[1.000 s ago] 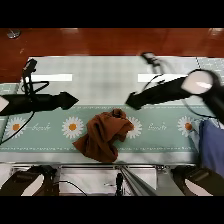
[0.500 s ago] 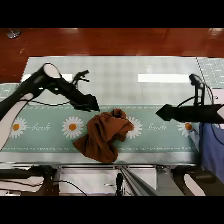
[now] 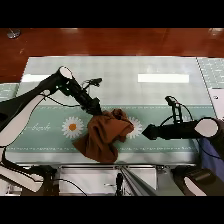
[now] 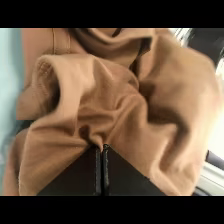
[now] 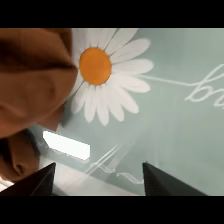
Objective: Fold the shirts.
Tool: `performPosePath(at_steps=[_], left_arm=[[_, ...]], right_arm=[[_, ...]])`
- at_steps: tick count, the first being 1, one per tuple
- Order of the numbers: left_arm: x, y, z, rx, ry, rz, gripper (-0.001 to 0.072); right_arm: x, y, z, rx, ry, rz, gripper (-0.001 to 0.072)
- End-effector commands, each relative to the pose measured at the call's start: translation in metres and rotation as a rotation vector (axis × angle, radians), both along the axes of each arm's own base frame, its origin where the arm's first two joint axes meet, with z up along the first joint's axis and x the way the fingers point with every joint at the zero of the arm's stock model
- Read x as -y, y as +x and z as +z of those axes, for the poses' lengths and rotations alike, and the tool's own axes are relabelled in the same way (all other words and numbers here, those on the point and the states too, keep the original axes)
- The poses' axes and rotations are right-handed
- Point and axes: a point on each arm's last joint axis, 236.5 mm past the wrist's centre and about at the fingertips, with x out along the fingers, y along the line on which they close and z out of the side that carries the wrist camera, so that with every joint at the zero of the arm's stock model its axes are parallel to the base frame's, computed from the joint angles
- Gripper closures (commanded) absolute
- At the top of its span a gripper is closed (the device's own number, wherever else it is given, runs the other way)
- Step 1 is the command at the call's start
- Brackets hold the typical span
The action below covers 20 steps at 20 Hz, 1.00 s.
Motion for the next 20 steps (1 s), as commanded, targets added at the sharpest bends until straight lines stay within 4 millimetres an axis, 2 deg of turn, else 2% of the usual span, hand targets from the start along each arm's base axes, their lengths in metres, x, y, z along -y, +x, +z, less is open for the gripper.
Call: performPosePath(at_steps=[1,4,6,8,11,15,20], left_arm=[[-0.021,0.057,0.016,0.154,-0.016,0.199,0.0687],[-0.057,0.109,0.047,0.313,0.002,0.417,0.0687],[-0.077,0.126,0.065,0.376,0.005,0.496,0.0687],[-0.089,0.129,0.072,0.378,0.007,0.528,0.0687],[-0.087,0.123,0.071,0.361,0.007,0.512,0.0687],[-0.081,0.114,0.061,0.352,0.031,0.480,0.0687],[-0.082,0.114,0.060,0.350,0.034,0.481,0.0686]], right_arm=[[-0.019,-0.019,-0.008,-0.049,-0.001,0.053,0.0094],[-0.050,-0.039,-0.022,-0.106,0.015,0.144,0.0094],[-0.077,-0.040,-0.030,-0.105,0.055,0.162,0.0094],[-0.101,-0.029,-0.035,-0.081,0.114,0.135,0.0094],[-0.136,-0.002,-0.033,-0.033,0.204,0.077,0.0094],[-0.181,0.013,-0.034,-0.028,0.249,0.100,0.0094],[-0.225,0.026,-0.046,-0.040,0.266,0.084,0.0094]])
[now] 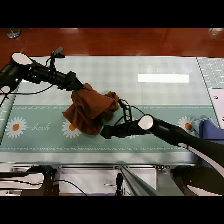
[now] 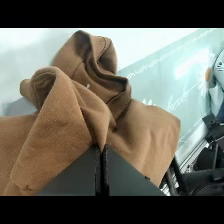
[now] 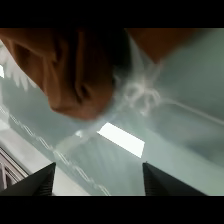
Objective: Fold the shirts.
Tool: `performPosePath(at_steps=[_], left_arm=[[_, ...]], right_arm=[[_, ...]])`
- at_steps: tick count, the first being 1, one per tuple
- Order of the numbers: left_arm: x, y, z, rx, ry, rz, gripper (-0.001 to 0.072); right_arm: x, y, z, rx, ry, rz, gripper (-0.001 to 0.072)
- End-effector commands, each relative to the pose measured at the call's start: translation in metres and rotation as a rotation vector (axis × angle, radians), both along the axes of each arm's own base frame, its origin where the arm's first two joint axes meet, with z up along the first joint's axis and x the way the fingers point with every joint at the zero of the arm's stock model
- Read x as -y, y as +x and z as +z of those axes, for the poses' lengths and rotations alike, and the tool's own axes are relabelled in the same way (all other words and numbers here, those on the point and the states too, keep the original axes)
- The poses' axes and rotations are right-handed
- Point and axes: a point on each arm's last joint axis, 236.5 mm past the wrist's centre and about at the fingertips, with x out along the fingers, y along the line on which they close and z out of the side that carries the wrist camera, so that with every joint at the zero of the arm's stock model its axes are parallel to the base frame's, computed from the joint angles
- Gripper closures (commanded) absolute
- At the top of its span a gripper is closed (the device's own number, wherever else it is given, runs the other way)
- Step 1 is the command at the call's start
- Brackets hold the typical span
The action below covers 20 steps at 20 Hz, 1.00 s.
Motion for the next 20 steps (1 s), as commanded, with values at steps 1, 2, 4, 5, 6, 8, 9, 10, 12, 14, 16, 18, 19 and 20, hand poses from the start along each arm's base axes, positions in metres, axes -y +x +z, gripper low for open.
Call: performPosePath(at_steps=[1,2,4,5,6,8,9,10,12,14,16,18,19,20], left_arm=[[-0.001,-0.001,-0.001,-0.001,0.007,-0.002,0.0686],[-0.001,-0.001,-0.001,-0.001,0.007,-0.002,0.0686],[-0.001,-0.001,-0.001,-0.001,0.006,-0.002,0.0686],[-0.001,-0.001,-0.001,-0.001,0.006,-0.002,0.0686],[-0.001,-0.001,-0.001,-0.001,0.006,-0.002,0.0686],[-0.001,-0.001,-0.001,-0.001,0.006,-0.002,0.0686],[-0.001,-0.001,-0.001,-0.001,0.006,-0.002,0.0686],[-0.001,-0.001,-0.001,-0.001,0.006,-0.003,0.0686],[-0.006,0.000,0.000,-0.001,0.005,0.003,0.0686],[-0.011,0.001,0.010,0.017,-0.002,0.016,0.0686],[-0.012,0.008,0.046,0.102,-0.074,0.053,0.0686],[-0.008,0.023,0.121,0.300,-0.235,0.122,0.0686],[-0.009,0.028,0.167,0.419,-0.304,0.167,0.0687],[-0.010,0.026,0.205,0.528,-0.327,0.188,0.0687]], right_arm=[[-0.033,0.015,-0.007,0.007,0.020,-0.019,0.0094],[-0.039,0.019,-0.007,0.003,0.028,-0.025,0.0094],[-0.049,0.032,-0.010,-0.005,0.041,-0.061,0.0094],[-0.054,0.036,-0.012,-0.013,0.046,-0.069,0.0099],[-0.058,0.040,-0.013,-0.023,0.052,-0.077,0.0122],[-0.065,0.046,-0.019,-0.033,0.054,-0.086,0.0308],[-0.068,0.049,-0.022,-0.030,0.052,-0.080,0.0447],[-0.069,0.050,-0.024,-0.021,0.050,-0.069,0.0604],[-0.067,0.051,-0.013,0.008,0.065,-0.014,0.0681],[-0.053,0.069,0.023,0.084,0.096,0.004,0.0681],[-0.026,0.106,0.091,0.244,0.140,-0.020,0.0682],[0.012,0.141,0.191,0.460,0.171,0.005,0.0682],[0.033,0.149,0.235,0.552,0.154,0.041,0.0682],[0.054,0.153,0.276,0.616,0.133,0.050,0.0682]])
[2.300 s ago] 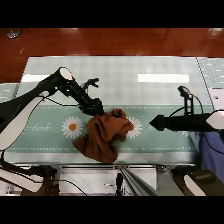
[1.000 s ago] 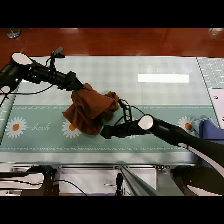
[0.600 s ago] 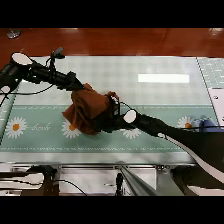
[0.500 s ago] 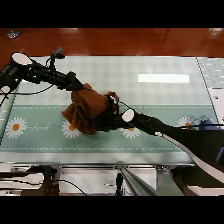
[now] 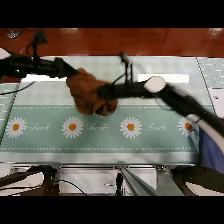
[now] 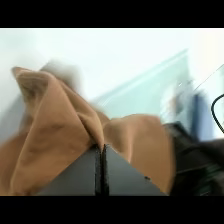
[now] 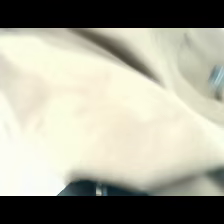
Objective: Fold the shirts.
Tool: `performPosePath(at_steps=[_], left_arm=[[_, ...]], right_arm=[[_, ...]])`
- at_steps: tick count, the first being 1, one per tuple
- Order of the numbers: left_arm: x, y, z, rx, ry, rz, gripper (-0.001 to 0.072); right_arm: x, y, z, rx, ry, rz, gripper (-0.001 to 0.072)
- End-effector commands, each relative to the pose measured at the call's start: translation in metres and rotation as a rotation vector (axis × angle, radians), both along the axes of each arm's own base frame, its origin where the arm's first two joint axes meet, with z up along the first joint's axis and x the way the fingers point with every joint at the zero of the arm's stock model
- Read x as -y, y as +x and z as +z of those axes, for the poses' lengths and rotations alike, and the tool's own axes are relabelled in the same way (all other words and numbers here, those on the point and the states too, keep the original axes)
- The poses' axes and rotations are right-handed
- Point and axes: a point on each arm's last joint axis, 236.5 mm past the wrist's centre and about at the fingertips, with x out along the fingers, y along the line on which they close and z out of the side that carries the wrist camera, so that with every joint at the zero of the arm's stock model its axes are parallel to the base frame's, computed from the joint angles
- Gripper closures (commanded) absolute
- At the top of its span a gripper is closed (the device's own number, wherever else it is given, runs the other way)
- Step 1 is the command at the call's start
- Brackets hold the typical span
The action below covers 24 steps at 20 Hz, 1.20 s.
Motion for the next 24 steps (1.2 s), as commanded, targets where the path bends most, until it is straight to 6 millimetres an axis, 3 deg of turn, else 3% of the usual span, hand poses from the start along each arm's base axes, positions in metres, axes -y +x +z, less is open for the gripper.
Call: performPosePath(at_steps=[1,3,6,8,11,14,16,19,24], left_arm=[[-0.005,0.002,0.133,0.366,-0.141,0.108,0.0687],[-0.010,-0.021,0.208,0.584,-0.125,0.155,0.0687],[-0.030,-0.068,0.286,0.842,0.005,0.257,0.0687],[-0.042,-0.108,0.317,0.948,0.096,0.323,0.0687],[-0.048,-0.167,0.325,0.972,0.174,0.351,0.0687],[-0.028,-0.210,0.284,0.828,0.212,0.211,0.0686],[-0.021,-0.221,0.232,0.649,0.247,0.112,0.0686],[-0.020,-0.209,0.154,0.397,0.247,0.059,0.0686],[-0.022,-0.175,0.016,0.116,0.223,0.068,0.0686]], right_arm=[[0.080,0.009,0.145,0.296,-0.086,0.017,0.0683],[0.106,-0.013,0.226,0.479,-0.124,0.017,0.0682],[0.140,-0.073,0.313,0.689,-0.164,-0.014,0.0682],[0.163,-0.116,0.341,0.774,-0.182,-0.037,0.0682],[0.197,-0.162,0.339,0.793,-0.282,-0.065,0.0682],[0.214,-0.186,0.308,0.673,-0.363,-0.042,0.0682],[0.213,-0.182,0.281,0.555,-0.386,-0.026,0.0682],[0.209,-0.161,0.216,0.366,-0.461,0.017,0.0682],[0.215,-0.097,0.072,0.104,-0.575,-0.087,0.0682]])
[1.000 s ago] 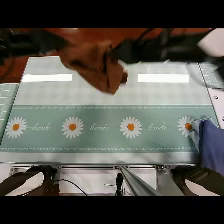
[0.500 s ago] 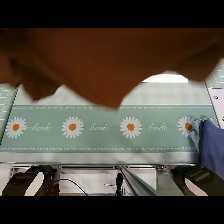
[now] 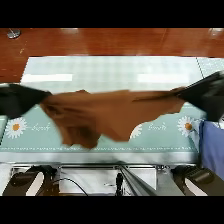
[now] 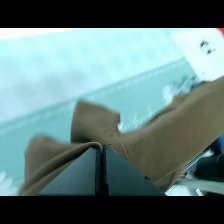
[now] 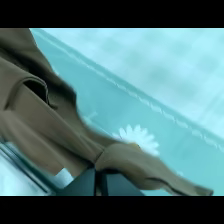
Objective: Fold the shirts.
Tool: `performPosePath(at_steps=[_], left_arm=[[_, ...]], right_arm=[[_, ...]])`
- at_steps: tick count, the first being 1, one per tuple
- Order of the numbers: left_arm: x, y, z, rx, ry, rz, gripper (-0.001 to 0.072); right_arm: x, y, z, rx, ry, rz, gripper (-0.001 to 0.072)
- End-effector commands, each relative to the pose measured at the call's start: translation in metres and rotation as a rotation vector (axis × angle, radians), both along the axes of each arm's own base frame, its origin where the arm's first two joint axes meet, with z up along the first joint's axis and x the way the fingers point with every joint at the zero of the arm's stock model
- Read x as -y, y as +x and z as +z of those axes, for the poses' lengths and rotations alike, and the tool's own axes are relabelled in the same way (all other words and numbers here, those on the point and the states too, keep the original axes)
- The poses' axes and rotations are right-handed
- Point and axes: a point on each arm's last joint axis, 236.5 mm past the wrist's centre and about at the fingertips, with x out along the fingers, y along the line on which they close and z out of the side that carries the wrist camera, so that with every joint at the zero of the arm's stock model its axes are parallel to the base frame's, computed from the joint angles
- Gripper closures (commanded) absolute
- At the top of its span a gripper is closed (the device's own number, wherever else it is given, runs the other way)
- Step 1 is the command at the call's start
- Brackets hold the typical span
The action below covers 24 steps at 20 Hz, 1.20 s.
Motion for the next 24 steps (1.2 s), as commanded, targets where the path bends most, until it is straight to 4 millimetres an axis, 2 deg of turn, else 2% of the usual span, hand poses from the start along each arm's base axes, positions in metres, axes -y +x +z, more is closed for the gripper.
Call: performPosePath(at_steps=[1,3,4,5,8,10,11,12,13,14,15,17,18,19,20,21,22,24], left_arm=[[0.004,0.013,-0.095,-0.178,-0.030,0.025,0.0686],[0.010,0.032,-0.132,-0.219,-0.039,0.067,0.0686],[0.016,0.042,-0.142,-0.206,-0.028,0.063,0.0686],[0.025,0.056,-0.149,-0.184,-0.022,0.059,0.0686],[0.050,0.109,-0.160,-0.113,-0.038,0.129,0.0686],[0.062,0.138,-0.157,-0.103,-0.049,0.143,0.0671],[0.065,0.149,-0.151,-0.100,-0.052,0.137,0.0466],[0.065,0.158,-0.142,-0.100,-0.054,0.125,-0.0013],[0.059,0.164,-0.133,-0.098,-0.040,0.108,0.0000],[0.043,0.168,-0.124,-0.092,0.003,0.094,0.0000],[0.018,0.171,-0.119,-0.109,0.055,0.113,0.0001],[-0.062,0.162,-0.130,-0.270,0.177,0.258,0.0002],[-0.094,0.148,-0.141,-0.365,0.211,0.311,0.0002],[-0.114,0.128,-0.155,-0.464,0.212,0.329,0.0002],[-0.124,0.105,-0.173,-0.572,0.191,0.335,0.0002],[-0.123,0.081,-0.194,-0.661,0.161,0.330,0.0002],[-0.115,0.060,-0.214,-0.733,0.125,0.325,0.0002],[-0.076,0.020,-0.250,-0.818,0.008,0.248,0.0002]], right_arm=[[0.015,0.044,-0.103,-0.108,-0.061,-0.182,0.0681],[0.024,0.066,-0.146,-0.148,-0.044,-0.285,0.0682],[0.028,0.077,-0.159,-0.158,-0.030,-0.325,0.0682],[0.030,0.092,-0.166,-0.163,-0.008,-0.357,0.0682],[0.039,0.144,-0.172,-0.125,0.117,-0.473,0.0682],[0.062,0.177,-0.172,-0.122,0.208,-0.585,0.0681],[0.077,0.188,-0.171,-0.124,0.231,-0.631,0.0675],[0.094,0.194,-0.169,-0.127,0.240,-0.664,0.0495],[0.114,0.197,-0.165,-0.126,0.233,-0.686,0.0148],[0.135,0.195,-0.159,-0.124,0.207,-0.693,0.0092],[0.159,0.188,-0.154,-0.133,0.170,-0.696,0.0092],[0.211,0.161,-0.155,-0.188,0.088,-0.723,0.0092],[0.237,0.140,-0.163,-0.234,0.037,-0.747,0.0093],[0.256,0.122,-0.174,-0.281,0.012,-0.778,0.0093],[0.268,0.109,-0.186,-0.309,0.045,-0.846,0.0093],[0.266,0.102,-0.200,-0.329,0.111,-0.890,0.0093],[0.253,0.094,-0.218,-0.357,0.170,-0.893,0.0093],[0.216,0.076,-0.254,-0.425,0.261,-0.844,0.0093]])
